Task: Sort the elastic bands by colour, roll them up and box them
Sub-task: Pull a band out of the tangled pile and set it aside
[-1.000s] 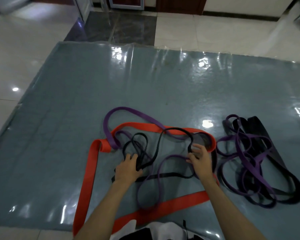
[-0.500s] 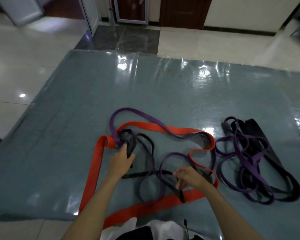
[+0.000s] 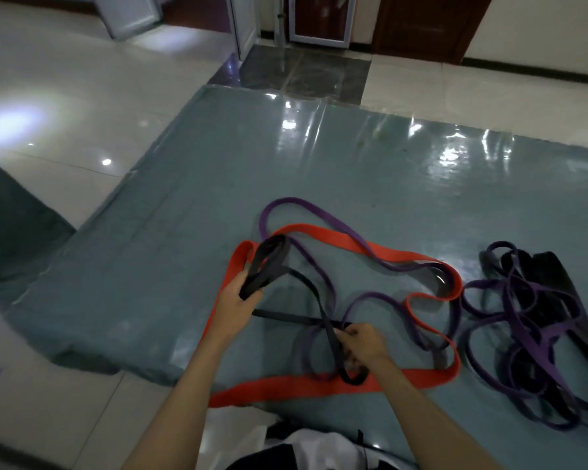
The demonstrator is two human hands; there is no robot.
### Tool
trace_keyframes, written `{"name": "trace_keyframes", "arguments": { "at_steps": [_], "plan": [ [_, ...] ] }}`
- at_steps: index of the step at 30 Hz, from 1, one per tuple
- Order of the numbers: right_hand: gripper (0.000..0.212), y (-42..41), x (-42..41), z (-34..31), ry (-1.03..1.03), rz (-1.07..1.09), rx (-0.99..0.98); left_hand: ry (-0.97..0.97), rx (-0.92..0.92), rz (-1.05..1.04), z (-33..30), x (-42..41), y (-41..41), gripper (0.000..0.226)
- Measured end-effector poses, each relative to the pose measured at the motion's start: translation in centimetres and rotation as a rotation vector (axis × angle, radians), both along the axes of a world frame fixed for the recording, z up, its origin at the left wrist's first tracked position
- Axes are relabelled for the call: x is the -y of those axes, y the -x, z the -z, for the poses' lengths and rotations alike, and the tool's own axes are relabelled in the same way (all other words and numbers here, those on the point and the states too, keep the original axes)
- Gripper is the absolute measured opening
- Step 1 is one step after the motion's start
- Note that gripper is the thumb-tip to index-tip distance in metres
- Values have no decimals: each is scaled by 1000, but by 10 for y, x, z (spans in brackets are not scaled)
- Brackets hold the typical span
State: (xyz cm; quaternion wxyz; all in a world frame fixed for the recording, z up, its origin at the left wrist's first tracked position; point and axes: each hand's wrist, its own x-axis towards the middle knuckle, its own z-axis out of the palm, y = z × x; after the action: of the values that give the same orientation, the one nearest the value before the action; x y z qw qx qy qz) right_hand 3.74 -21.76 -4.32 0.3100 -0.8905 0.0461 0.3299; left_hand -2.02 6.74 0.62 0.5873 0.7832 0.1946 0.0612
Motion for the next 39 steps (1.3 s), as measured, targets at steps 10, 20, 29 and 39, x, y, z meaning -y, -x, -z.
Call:
{"name": "trace_keyframes", "arguments": {
  "at_steps": [10,20,29,39],
  "plan": [
    [87,-1,-36,-5,226,86,-16,22,62,-60,-14,-9,38,33],
    [43,-41,-34,-29,-246,539,86,-79,72,33,-36,-7,38,34],
    [28,-56,-1,-42,-739,814,15,-250,77,155,-70,11,11,12],
    [23,-42,11,-88,-711,534,389,-281,146,503,-151,78,-48,33]
  ]
}}
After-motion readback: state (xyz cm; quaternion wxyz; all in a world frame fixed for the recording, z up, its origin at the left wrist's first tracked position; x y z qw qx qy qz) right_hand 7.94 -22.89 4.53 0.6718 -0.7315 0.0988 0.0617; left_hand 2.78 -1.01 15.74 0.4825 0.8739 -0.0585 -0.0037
